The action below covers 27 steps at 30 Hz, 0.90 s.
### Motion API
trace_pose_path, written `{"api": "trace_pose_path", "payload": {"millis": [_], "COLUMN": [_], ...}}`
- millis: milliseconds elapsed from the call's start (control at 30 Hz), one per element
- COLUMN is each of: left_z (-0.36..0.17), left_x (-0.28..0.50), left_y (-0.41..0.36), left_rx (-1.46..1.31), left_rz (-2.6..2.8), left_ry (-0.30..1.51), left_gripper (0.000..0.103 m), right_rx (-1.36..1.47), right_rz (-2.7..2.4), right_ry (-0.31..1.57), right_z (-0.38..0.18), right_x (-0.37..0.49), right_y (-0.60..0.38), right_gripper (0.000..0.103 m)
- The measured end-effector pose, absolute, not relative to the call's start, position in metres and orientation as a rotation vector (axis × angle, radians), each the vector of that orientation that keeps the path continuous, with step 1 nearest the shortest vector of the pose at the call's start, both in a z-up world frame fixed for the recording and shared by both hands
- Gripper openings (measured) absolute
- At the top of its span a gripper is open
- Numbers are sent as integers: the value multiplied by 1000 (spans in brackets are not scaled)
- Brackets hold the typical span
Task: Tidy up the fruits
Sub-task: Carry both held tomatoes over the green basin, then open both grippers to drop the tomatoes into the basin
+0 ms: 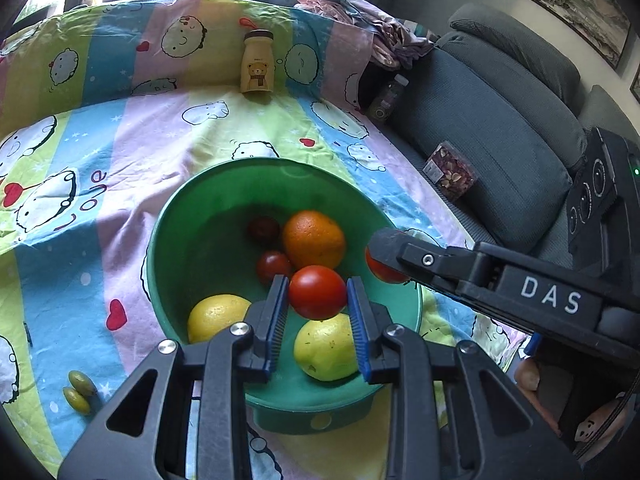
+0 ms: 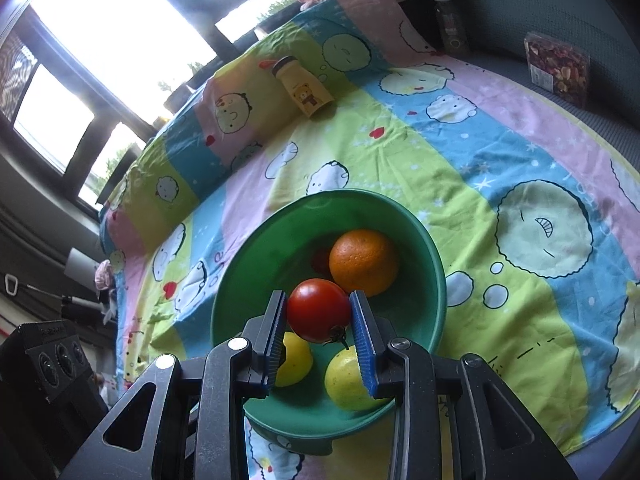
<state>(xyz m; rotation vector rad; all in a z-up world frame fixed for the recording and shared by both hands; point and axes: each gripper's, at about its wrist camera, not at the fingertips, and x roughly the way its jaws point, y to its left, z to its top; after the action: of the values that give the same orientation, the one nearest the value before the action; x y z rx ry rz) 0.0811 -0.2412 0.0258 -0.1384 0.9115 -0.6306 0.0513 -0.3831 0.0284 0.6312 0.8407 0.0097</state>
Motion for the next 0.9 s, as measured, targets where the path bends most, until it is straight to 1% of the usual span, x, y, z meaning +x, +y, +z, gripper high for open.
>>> {"api": "trace_pose_path", "payload": {"millis": [367, 533, 600, 667, 733, 833, 900], "left_z": [21, 27, 31, 37, 41, 44, 45], "left_x": [82, 76, 73, 70, 67, 62, 59], "left_y": [-243, -231, -224, -213, -197, -168, -147], "left_rx": [-133, -168, -166, -168, -186, -216, -217], "left_rz": [-628, -628, -619, -600, -573, -521, -474], "left_ry": [924, 901, 890, 871, 855, 844, 839], "left_gripper": [30, 50, 53, 57, 62, 66, 66], "right_rx": [624, 615, 621, 617, 602, 566, 538], "right_rz": [-22, -34, -34, -33, -26, 0, 23], "right_ry": [878, 885, 885, 880, 877, 868, 869], "right_z": [21, 22, 23, 25, 28, 35, 38], "right_x": [56, 56, 55, 55, 54, 54, 55], "right_y": [-385, -384, -384, -381, -376, -362, -349], "right_gripper": [34, 35, 36, 40, 48, 50, 50]}}
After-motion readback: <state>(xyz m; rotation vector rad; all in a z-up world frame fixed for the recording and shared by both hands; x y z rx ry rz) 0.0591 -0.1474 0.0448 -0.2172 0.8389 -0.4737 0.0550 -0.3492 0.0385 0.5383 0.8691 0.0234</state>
